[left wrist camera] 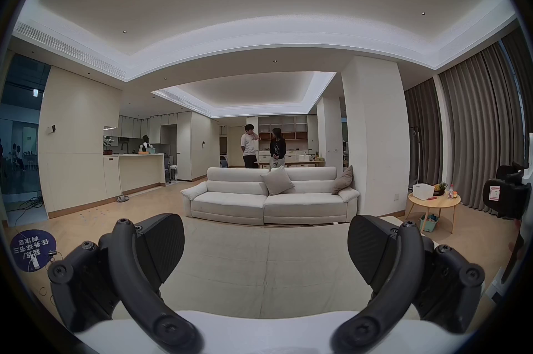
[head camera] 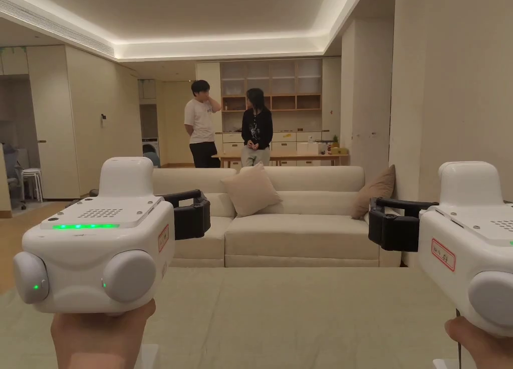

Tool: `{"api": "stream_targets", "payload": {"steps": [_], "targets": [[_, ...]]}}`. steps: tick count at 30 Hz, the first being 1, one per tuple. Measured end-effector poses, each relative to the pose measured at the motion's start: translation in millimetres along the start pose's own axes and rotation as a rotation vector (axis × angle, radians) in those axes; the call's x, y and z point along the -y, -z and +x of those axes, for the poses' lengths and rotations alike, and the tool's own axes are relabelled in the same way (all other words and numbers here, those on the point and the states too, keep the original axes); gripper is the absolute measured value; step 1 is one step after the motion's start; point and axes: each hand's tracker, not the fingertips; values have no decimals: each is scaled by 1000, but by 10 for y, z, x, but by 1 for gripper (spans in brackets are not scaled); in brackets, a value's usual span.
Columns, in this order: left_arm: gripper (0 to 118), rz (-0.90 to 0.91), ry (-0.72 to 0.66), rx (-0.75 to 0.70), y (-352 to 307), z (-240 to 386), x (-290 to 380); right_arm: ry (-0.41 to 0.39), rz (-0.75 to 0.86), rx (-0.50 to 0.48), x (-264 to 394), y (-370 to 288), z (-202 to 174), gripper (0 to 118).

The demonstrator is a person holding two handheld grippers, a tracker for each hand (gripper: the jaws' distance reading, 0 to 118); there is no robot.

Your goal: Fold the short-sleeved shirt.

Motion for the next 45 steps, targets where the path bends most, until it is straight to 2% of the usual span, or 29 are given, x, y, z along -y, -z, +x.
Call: {"api": "stream_targets", "payload": {"steps": [15, 20, 25, 30, 32, 35, 38, 40, 41, 42, 43, 45], "targets": [[112, -45, 6, 1, 281, 31, 176, 2, -36, 3, 153, 286, 3, 118], [112, -128, 22, 3, 634, 39, 491, -7, -155, 16, 543, 678, -23, 118], [112, -314, 0, 22, 1270, 58, 1289, -20, -389, 20, 1501, 1398, -44, 118], [112, -555, -44, 62, 1935, 227, 2660, 56, -713, 5, 2926, 2048, 18, 118], [112, -646, -35, 75, 2127, 341, 3154, 74, -794, -2, 3413, 2192, 20, 118], [112, -772, -24, 64, 2366, 516, 3823, 29, -862, 1, 3999, 2285, -5, 118], [112, -890, -39, 21, 2493, 597, 4328, 27, -924, -18, 4385, 2319, -16, 118], [112, -958, -50, -11, 2468, 586, 4639, -9, -998, 26, 4596, 2363, -4, 118], [117, -1011, -47, -21, 2449, 580, 4789, -14, -1026, 45, 4684, 2374, 12, 118], [117, -916, -63, -2, 2357, 533, 4884, 17, -1006, 33, 4744, 2335, 40, 118], [117, -920, -91, 28, 2428, 496, 4693, 43, -945, 7, 4704, 2292, 59, 118], [117, -981, -66, 16, 2472, 505, 4665, 33, -969, 12, 4647, 2306, 45, 118]]}}
